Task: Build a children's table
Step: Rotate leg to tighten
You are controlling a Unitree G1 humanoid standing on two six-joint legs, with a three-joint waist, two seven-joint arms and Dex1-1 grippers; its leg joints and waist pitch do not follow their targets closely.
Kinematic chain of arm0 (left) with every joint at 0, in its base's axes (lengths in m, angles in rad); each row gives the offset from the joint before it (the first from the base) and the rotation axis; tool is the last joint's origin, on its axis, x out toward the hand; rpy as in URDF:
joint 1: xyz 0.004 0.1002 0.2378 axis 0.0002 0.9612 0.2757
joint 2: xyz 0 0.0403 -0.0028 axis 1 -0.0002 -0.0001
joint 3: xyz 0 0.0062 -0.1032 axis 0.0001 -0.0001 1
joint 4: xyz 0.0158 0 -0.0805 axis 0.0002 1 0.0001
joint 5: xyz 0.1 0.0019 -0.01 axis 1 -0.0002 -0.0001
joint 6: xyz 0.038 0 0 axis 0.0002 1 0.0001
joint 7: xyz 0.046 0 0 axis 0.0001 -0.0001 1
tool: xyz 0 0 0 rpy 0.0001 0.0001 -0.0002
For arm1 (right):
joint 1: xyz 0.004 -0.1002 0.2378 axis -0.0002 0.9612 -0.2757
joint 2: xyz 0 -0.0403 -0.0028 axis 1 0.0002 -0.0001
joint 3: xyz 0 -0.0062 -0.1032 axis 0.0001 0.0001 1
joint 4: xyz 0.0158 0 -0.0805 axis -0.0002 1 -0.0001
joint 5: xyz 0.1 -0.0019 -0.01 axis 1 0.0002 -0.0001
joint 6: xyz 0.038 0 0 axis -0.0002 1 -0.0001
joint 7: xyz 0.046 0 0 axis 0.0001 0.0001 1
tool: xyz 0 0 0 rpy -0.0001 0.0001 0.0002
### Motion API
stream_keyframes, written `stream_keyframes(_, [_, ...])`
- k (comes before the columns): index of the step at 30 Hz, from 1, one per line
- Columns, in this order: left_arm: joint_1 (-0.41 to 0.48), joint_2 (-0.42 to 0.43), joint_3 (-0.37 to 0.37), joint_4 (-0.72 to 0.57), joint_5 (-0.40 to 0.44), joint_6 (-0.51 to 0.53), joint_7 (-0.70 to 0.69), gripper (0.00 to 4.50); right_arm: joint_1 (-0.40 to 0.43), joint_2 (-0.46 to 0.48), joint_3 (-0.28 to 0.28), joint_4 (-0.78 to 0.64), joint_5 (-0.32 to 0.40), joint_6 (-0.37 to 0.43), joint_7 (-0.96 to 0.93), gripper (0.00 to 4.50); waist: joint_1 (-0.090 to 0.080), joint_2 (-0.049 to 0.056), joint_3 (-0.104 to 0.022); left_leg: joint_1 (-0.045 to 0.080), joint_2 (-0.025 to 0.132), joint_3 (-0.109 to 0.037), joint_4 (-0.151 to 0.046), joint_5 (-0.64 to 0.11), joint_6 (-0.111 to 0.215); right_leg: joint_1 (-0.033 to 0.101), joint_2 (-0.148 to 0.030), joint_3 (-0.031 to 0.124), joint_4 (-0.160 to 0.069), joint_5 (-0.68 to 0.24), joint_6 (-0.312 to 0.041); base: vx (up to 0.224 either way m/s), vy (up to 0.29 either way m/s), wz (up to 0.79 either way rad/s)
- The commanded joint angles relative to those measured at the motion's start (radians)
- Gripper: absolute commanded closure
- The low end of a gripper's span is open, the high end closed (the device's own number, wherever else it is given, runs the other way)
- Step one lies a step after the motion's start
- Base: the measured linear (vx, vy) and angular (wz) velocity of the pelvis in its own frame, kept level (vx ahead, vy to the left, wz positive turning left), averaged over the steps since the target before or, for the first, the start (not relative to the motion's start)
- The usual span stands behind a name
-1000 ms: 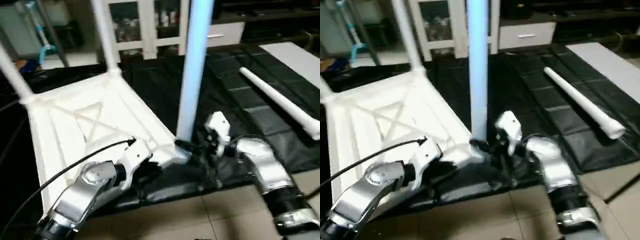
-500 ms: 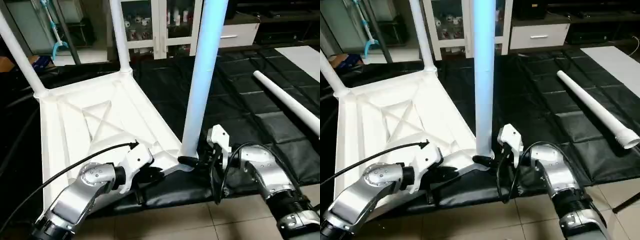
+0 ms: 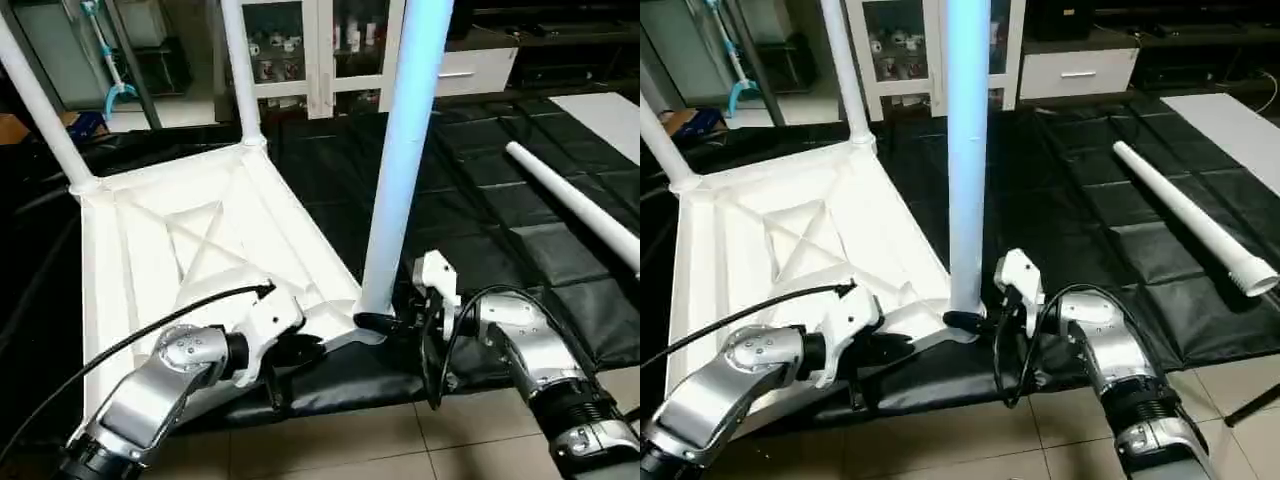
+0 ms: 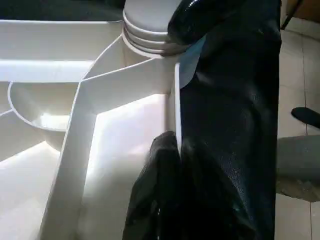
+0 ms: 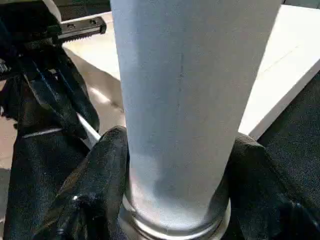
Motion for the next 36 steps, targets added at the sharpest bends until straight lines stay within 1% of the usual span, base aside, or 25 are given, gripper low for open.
stream_keyframes(1, [0.006,-0.001,-0.037,0.006,-0.001,0.014,-0.02,4.5,-0.022,0.01,-0.042,0.031,-0.005,0.013,-0.103,2.02,-0.005,-0.009,-0.049,0.015,0.045,-0.018,-0.092,-0.403,0.014,0.026,-0.027,0.026,-0.075,-0.417,-0.188,0.0,0.0,0.0])
stream_keyframes(2, [-0.004,-0.014,-0.034,0.02,0.01,0.021,0.003,4.5,-0.029,0.019,-0.048,0.047,-0.022,0.008,-0.158,2.02,-0.006,-0.006,-0.048,0.015,0.044,-0.019,-0.092,-0.41,0.009,0.025,-0.028,0.026,-0.074,-0.428,-0.185,0.0,0.0,0.0])
stream_keyframes(6, [-0.062,-0.096,-0.016,0.113,0.066,0.047,0.141,4.5,-0.05,0.076,-0.085,0.094,-0.071,0.032,-0.418,2.02,-0.026,-0.007,-0.043,0.019,0.039,-0.023,-0.092,-0.466,-0.02,0.017,-0.027,0.021,-0.087,-0.52,-0.144,0.0,0.0,0.0])
stream_keyframes(8, [-0.075,-0.114,-0.012,0.132,0.077,0.055,0.172,4.5,-0.052,0.088,-0.091,0.099,-0.08,0.041,-0.467,2.02,-0.031,-0.01,-0.045,0.017,0.037,-0.029,-0.091,-0.479,-0.025,0.02,-0.029,0.017,-0.089,-0.559,-0.124,0.0,0.0,0.0])
stream_keyframes(9, [-0.13,-0.206,0.016,0.213,0.107,0.085,0.308,4.5,-0.045,0.143,-0.102,0.101,-0.123,0.073,-0.658,2.03,-0.035,-0.01,-0.043,0.012,0.036,-0.03,-0.091,-0.486,-0.024,0.02,-0.029,0.015,-0.092,-0.581,-0.109,0.0,0.0,0.0])
stream_keyframes(11, [-0.152,-0.242,0.027,0.249,0.117,0.095,0.361,4.5,-0.042,0.169,-0.11,0.102,-0.144,0.09,-0.749,2.03,-0.041,-0.006,-0.043,0.023,0.031,-0.03,-0.087,-0.503,-0.036,0.008,-0.026,0.01,-0.106,-0.629,-0.083,0.0,0.0,0.0])
stream_keyframes(13, [-0.172,-0.273,0.037,0.279,0.125,0.1,0.404,4.5,-0.04,0.194,-0.118,0.104,-0.157,0.106,-0.823,2.03,-0.046,-0.008,-0.043,0.018,0.028,-0.035,-0.086,-0.527,-0.026,0.011,-0.029,0.003,-0.111,-0.663,-0.064,0.0,0.0,0.0])
stream_keyframes(14, [-0.189,-0.302,0.049,0.308,0.131,0.09,0.446,4.5,-0.038,0.224,-0.127,0.104,-0.158,0.115,-0.881,2.03,-0.05,-0.004,-0.04,0.018,0.029,-0.036,-0.087,-0.537,-0.025,0.008,-0.029,0.001,-0.113,-0.669,-0.061,0.0,0.0,0.0])
stream_keyframes(16, [-0.215,-0.345,0.059,0.355,0.143,0.074,0.503,4.5,-0.033,0.278,-0.128,0.099,-0.165,0.125,-0.967,2.03,-0.059,-0.003,-0.04,0.034,0.025,-0.039,-0.083,-0.576,-0.03,-0.002,-0.023,-0.013,-0.13,-0.69,-0.042,0.0,0.0,0.0])
stream_keyframes(17, [-0.223,-0.359,0.063,0.372,0.149,0.065,0.524,4.5,-0.031,0.296,-0.125,0.095,-0.169,0.122,-0.99,2.03,-0.063,0.002,-0.04,0.034,0.025,-0.042,-0.087,-0.599,-0.029,0.004,-0.021,-0.021,-0.133,-0.68,-0.035,0.0,0.0,0.0])
stream_keyframes(19, [-0.236,-0.376,0.064,0.391,0.158,0.046,0.545,4.5,-0.03,0.334,-0.095,0.071,-0.183,0.067,-0.974,2.03,-0.071,0.008,-0.037,0.029,0.03,-0.048,-0.099,-0.645,-0.028,0.012,-0.022,-0.03,-0.134,-0.657,-0.031,0.0,0.0,0.0])
stream_keyframes(20, [-0.236,-0.376,0.064,0.391,0.158,0.046,0.545,4.5,-0.03,0.334,-0.095,0.071,-0.183,0.067,-0.974,2.03,-0.071,0.009,-0.037,0.031,0.032,-0.049,-0.101,-0.659,-0.031,0.014,-0.021,-0.034,-0.136,-0.644,-0.029,0.0,0.0,0.0])
stream_keyframes(21, [-0.236,-0.378,0.064,0.393,0.161,0.041,0.547,4.5,-0.034,0.353,-0.094,0.059,-0.163,0.039,-0.941,2.03,-0.072,0.011,-0.039,0.028,0.037,-0.052,-0.107,-0.664,-0.033,0.024,-0.027,-0.033,-0.127,-0.607,-0.038,0.0,0.0,0.0])
stream_keyframes(23, [-0.232,-0.371,0.062,0.392,0.168,0.035,0.54,4.5,-0.036,0.368,-0.099,0.037,-0.129,0.018,-0.896,2.03,-0.075,0.009,-0.037,0.03,0.038,-0.051,-0.112,-0.685,-0.041,0.023,-0.029,-0.035,-0.128,-0.58,-0.049,0.0,0.0,0.0])
stream_keyframes(25, [-0.218,-0.344,0.054,0.374,0.167,0.025,0.508,4.5,-0.019,0.366,-0.093,-0.022,-0.08,-0.007,-0.797,2.03,-0.078,0.004,-0.036,0.029,0.035,-0.047,-0.108,-0.671,-0.027,0.02,-0.036,-0.033,-0.132,-0.593,-0.054,0.0,0.0,0.0])
stream_keyframes(26, [-0.214,-0.333,0.047,0.366,0.166,0.017,0.491,4.5,-0.012,0.359,-0.085,-0.045,-0.076,-0.016,-0.773,1.49,-0.08,0.004,-0.035,0.023,0.033,-0.046,-0.106,-0.652,-0.018,0.022,-0.041,-0.032,-0.133,-0.616,-0.045,0.0,0.0,0.0])
stream_keyframes(27, [-0.214,-0.333,0.047,0.366,0.166,0.017,0.491,4.5,-0.012,0.359,-0.085,-0.045,-0.076,-0.016,-0.773,1.41,-0.083,0.006,-0.035,0.017,0.032,-0.049,-0.107,-0.641,-0.017,0.027,-0.044,-0.032,-0.13,-0.621,-0.041,0.0,0.0,0.0])
stream_keyframes(28, [-0.208,-0.322,0.043,0.355,0.164,0.023,0.477,4.5,-0.006,0.351,-0.081,-0.064,-0.069,-0.021,-0.75,1.55,-0.099,0.005,-0.033,-0.003,0.034,-0.058,-0.114,-0.633,-0.021,0.042,-0.045,-0.038,-0.121,-0.625,-0.036,0.0,0.0,0.0])
stream_keyframes(29, [-0.198,-0.298,0.028,0.34,0.164,0.009,0.441,4.5,-0.003,0.342,-0.088,-0.087,-0.052,-0.014,-0.732,1.58,-0.103,0.008,-0.032,-0.007,0.035,-0.061,-0.117,-0.642,-0.026,0.046,-0.046,-0.041,-0.12,-0.628,-0.032,-0.004,0.005,-0.18])
stream_keyframes(31, [-0.192,-0.283,0.019,0.331,0.165,0.0,0.419,4.5,-0.003,0.337,-0.095,-0.099,-0.04,-0.007,-0.725,1.43,-0.119,0.011,-0.031,0.006,0.036,-0.064,-0.115,-0.679,-0.031,0.034,-0.049,-0.041,-0.126,-0.628,-0.042,0.0,0.0,0.0])
stream_keyframes(32, [-0.178,-0.261,0.01,0.312,0.163,0.004,0.389,4.5,-0.006,0.322,-0.101,-0.108,-0.034,-0.006,-0.706,1.43,-0.121,0.009,-0.03,0.009,0.036,-0.063,-0.113,-0.684,-0.031,0.031,-0.049,-0.042,-0.128,-0.635,-0.045,0.0,0.0,0.0])
stream_keyframes(33, [-0.169,-0.248,0.005,0.3,0.161,0.007,0.371,4.5,-0.008,0.313,-0.104,-0.112,-0.033,-0.007,-0.694,1.13,-0.123,0.008,-0.03,0.01,0.036,-0.065,-0.11,-0.683,-0.031,0.032,-0.053,-0.043,-0.129,-0.641,-0.049,0.0,0.0,0.0])
stream_keyframes(34, [-0.154,-0.226,-0.001,0.274,0.155,0.016,0.342,4.5,-0.013,0.294,-0.111,-0.115,-0.024,-0.002,-0.664,1.11,-0.127,0.011,-0.027,0.01,0.035,-0.065,-0.11,-0.686,-0.031,0.03,-0.053,-0.047,-0.131,-0.652,-0.049,0.0,0.0,0.0])
stream_keyframes(35, [-0.128,-0.189,-0.012,0.233,0.145,0.021,0.297,4.5,-0.021,0.259,-0.123,-0.118,-0.015,-0.001,-0.617,1.12,-0.126,0.009,-0.03,0.013,0.037,-0.067,-0.109,-0.687,-0.033,0.034,-0.055,-0.047,-0.13,-0.648,-0.047,0.0,0.0,0.0])
stream_keyframes(36, [-0.107,-0.158,-0.021,0.201,0.136,0.012,0.258,4.5,-0.028,0.229,-0.133,-0.116,-0.008,0.0,-0.579,1.04,-0.126,0.011,-0.028,0.011,0.039,-0.067,-0.111,-0.688,-0.031,0.032,-0.056,-0.042,-0.127,-0.639,-0.056,0.0,0.0,0.0])
